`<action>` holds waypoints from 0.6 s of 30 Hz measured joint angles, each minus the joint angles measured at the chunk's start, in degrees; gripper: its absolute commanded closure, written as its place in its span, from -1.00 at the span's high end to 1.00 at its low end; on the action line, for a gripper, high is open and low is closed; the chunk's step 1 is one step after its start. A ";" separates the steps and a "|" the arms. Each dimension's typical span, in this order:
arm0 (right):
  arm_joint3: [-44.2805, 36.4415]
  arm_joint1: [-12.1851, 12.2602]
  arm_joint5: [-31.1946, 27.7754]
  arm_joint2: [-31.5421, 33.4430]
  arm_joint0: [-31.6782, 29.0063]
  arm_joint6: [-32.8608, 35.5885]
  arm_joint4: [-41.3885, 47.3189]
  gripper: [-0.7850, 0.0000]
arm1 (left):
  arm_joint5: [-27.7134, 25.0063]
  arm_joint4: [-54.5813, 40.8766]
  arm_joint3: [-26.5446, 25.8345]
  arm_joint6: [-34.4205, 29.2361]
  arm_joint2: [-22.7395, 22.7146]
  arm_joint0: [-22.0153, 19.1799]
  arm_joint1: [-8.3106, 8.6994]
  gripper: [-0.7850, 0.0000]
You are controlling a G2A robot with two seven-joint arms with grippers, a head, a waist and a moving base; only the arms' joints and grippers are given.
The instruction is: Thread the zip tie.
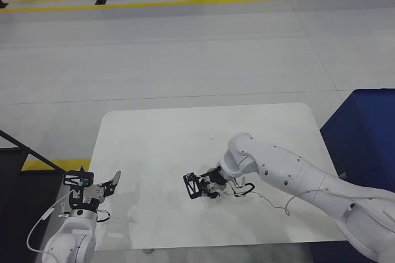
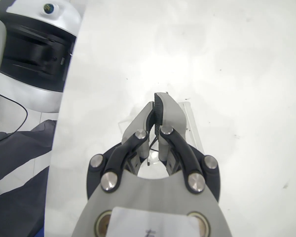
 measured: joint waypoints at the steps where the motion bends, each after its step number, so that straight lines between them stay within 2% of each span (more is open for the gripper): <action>1: -1.94 1.58 0.00 0.00 0.30 -1.04 1.30 -1.00 | 0.00 0.00 0.00 0.00 0.00 0.00 0.00 1.00; 3: -4.42 3.65 0.00 0.00 0.65 -2.27 2.05 -1.00 | 0.00 0.00 0.00 0.00 0.00 0.00 0.00 1.00; 6: -4.80 4.03 0.00 0.00 0.71 -2.40 1.93 -0.98 | 0.00 0.00 0.00 0.00 0.00 0.00 0.00 1.00; 7: -4.72 3.97 0.00 0.00 0.69 -2.36 1.91 -0.70 | 0.00 0.00 0.00 0.00 0.00 0.00 0.00 1.00; 10: -4.70 3.95 0.00 0.00 0.69 -2.35 1.91 -0.37 | 0.00 0.00 0.00 0.00 0.00 0.00 0.00 1.00; 18: -4.70 3.96 0.00 0.00 0.69 -2.36 1.91 -0.37 | 0.00 0.00 0.00 0.00 0.00 0.00 0.00 1.00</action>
